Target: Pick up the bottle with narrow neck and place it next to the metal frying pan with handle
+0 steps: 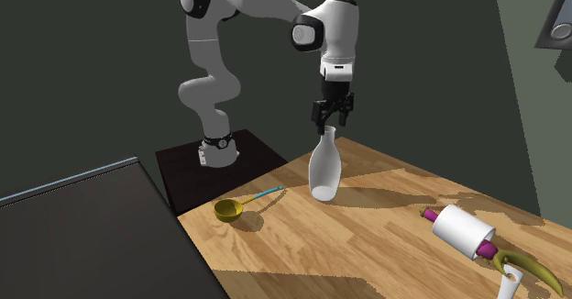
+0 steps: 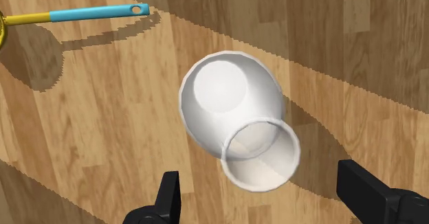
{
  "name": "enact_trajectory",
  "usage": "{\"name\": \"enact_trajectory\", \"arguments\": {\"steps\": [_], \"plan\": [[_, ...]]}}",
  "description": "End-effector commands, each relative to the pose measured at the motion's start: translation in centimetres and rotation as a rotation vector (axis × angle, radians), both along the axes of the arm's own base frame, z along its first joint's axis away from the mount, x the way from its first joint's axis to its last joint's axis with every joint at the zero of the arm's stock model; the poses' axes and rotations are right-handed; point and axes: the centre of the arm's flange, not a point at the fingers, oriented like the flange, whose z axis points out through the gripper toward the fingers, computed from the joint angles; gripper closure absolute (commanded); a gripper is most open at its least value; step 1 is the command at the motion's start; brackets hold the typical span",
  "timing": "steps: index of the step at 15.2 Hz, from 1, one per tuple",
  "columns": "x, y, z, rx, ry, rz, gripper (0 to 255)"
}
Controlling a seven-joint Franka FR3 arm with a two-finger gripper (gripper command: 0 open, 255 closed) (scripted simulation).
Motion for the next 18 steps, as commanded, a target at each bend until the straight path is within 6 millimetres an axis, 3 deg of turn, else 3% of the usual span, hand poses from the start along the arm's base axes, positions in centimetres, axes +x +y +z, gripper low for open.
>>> {"name": "enact_trajectory", "arguments": {"steps": [1, 5, 13, 14, 18], "plan": [[0.0, 0.2, -1.1, 0.001, -0.001, 0.0, 0], [0.0, 0.2, -3.0, 0.001, -0.001, 0.0, 0], [0.0, 0.2, -3.0, 0.001, -0.001, 0.0, 0], [0.0, 0.2, -3.0, 0.001, -0.001, 0.0, 255], [0.0, 0.2, -3.0, 0.001, -0.001, 0.0, 255]]}}
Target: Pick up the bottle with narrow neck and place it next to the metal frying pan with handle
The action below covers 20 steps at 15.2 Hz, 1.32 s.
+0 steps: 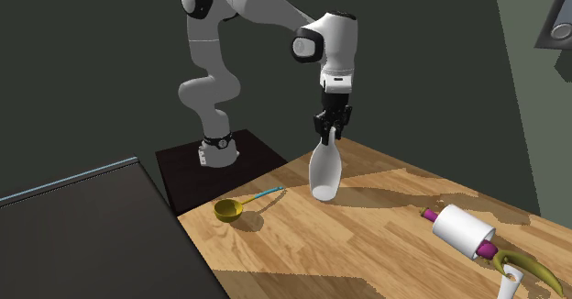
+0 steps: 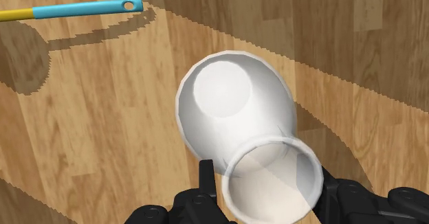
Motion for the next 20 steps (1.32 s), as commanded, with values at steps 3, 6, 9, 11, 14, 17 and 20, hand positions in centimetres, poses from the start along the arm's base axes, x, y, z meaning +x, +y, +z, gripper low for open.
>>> {"name": "enact_trajectory", "arguments": {"steps": [3, 6, 9, 11, 14, 17, 20], "plan": [[0.0, 0.0, -0.1, 0.0, 0.001, 0.0, 255], [0.0, 0.0, 0.5, 0.0, 0.001, 0.0, 255], [0.0, 0.0, 2.1, 0.0, 0.001, 0.0, 255], [0.0, 0.0, 3.1, 0.0, 0.001, 0.0, 255], [0.0, 0.0, 4.7, 0.0, 0.001, 0.0, 255], [0.0, 0.0, 6.3, 0.0, 0.001, 0.0, 255], [0.0, 0.0, 7.9, 0.0, 0.001, 0.0, 255]]}}
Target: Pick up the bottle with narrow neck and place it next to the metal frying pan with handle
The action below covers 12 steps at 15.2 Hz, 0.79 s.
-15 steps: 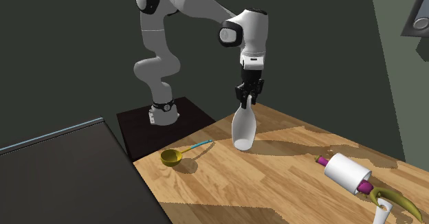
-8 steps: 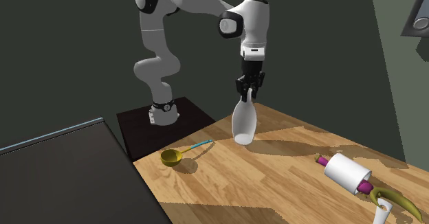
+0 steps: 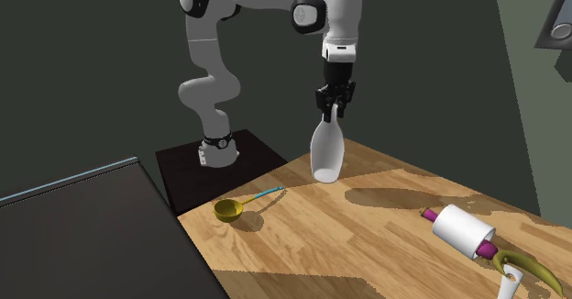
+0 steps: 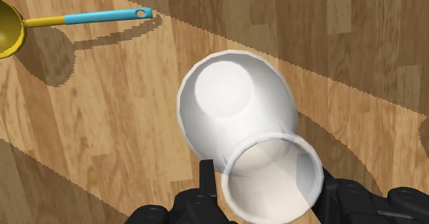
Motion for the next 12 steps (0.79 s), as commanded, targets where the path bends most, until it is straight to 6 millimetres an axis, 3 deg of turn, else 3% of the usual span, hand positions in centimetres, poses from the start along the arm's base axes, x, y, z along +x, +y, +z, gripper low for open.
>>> {"name": "enact_trajectory", "arguments": {"steps": [1, 12], "plan": [[0.0, -0.1, 1.0, 0.0, 0.0, 0.0, 255], [0.0, -0.1, 6.8, 0.0, 0.0, 0.0, 255]]}}
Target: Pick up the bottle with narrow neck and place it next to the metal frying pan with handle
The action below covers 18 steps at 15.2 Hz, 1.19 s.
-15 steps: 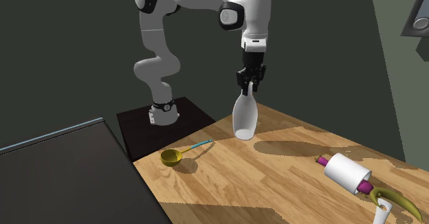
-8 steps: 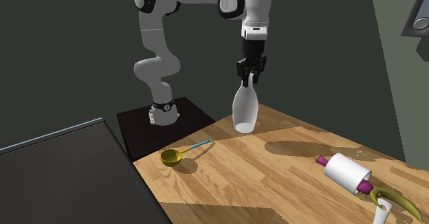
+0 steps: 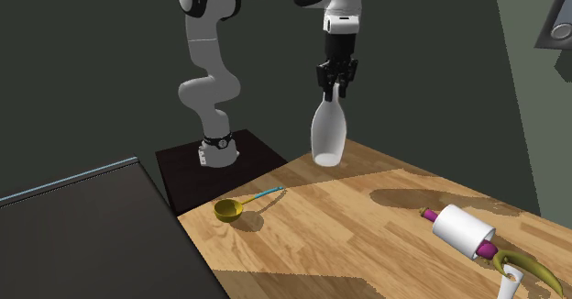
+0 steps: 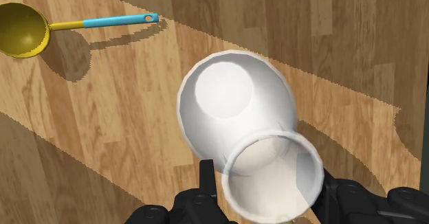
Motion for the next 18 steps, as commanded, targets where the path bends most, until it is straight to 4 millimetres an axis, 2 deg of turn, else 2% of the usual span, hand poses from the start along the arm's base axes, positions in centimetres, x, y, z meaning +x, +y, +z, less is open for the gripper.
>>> {"name": "enact_trajectory", "arguments": {"steps": [1, 18], "plan": [[0.0, 0.0, 1.1, 0.0, 0.0, 0.0, 255], [0.0, 0.0, 10.1, 0.0, 0.0, 0.0, 255]]}}
